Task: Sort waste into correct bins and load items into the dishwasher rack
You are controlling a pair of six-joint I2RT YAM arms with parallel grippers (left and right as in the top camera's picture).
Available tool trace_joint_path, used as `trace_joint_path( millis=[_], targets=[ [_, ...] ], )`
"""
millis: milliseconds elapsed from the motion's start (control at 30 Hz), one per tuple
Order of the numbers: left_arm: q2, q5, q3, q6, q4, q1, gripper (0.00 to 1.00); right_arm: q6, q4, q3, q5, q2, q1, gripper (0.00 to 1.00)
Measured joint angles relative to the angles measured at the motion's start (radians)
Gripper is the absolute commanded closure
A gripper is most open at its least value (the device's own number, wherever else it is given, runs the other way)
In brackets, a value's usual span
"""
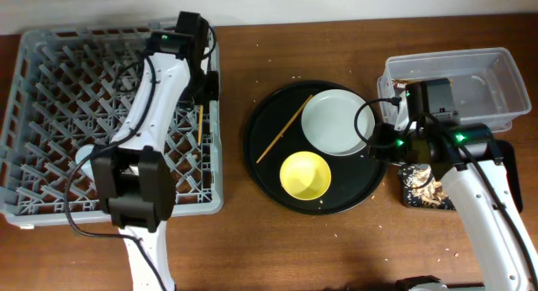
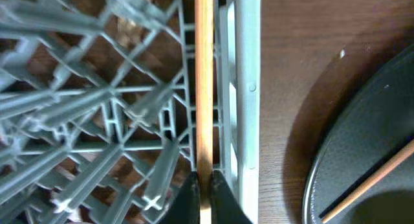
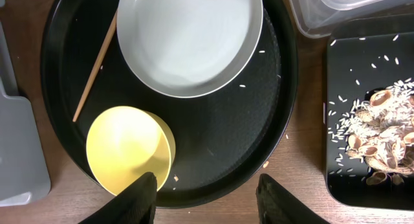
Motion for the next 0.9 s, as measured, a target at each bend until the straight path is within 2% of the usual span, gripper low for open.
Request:
trace_joint_path(
  millis=[33,67,200,267,333,400,567,700,733,767,800,900],
  targets=[
    [0.002,0.004,-0.002,0.0,-0.019,0.0,0.73,0.0,0.001,0.0,0.0,0.0,0.0,0.48],
    [0.001,0.02,0.008,-0.004,-0.052,0.0,0.65,0.0,0.002,0.0,0.0,0.0,0.0,0.48],
    [-0.036,0.125,0.054,0.012,-0.077,-0.024,0.65,0.0,0.002,0.0,-0.002,0.0,0.0,0.47],
    [-0.051,0.176,0.057,0.1,-0.039,-0.129,0.64,0.0,0.003,0.0,-0.002,0.0,0.0,0.44],
    [-0.055,0.219,0.008,0.262,0.036,-0.31,0.63,-0.001,0.004,0.0,-0.002,0.0,0.0,0.43],
    [-0.061,0.187,-0.123,0.327,0.21,-0.376,0.6,0.0,0.005,0.0,-0.003,0.001,0.0,0.42],
    [-0.06,0.141,-0.449,0.353,0.588,-0.401,0.6,0.0,0.004,0.0,-0.002,0.002,0.0,0.42],
    [-0.06,0.028,-0.534,0.346,0.675,-0.401,0.6,0.0,0.002,0.0,-0.002,0.002,0.0,0.43],
    [-0.06,0.018,-0.534,0.344,0.679,-0.401,0.61,0.0,0.002,0.0,-0.002,0.002,0.0,0.43],
    [-0.057,0.015,-0.534,0.344,0.688,-0.401,0.67,0.0,0.002,0.0,-0.002,0.002,0.0,0.43],
    [-0.044,0.011,-0.534,0.344,0.69,-0.401,0.85,0.0,0.002,0.0,-0.002,0.002,0.0,0.43],
    [-0.037,0.018,-0.532,0.337,0.69,-0.404,1.0,0.0,0.002,0.0,-0.002,0.002,0.0,0.43]
  ],
)
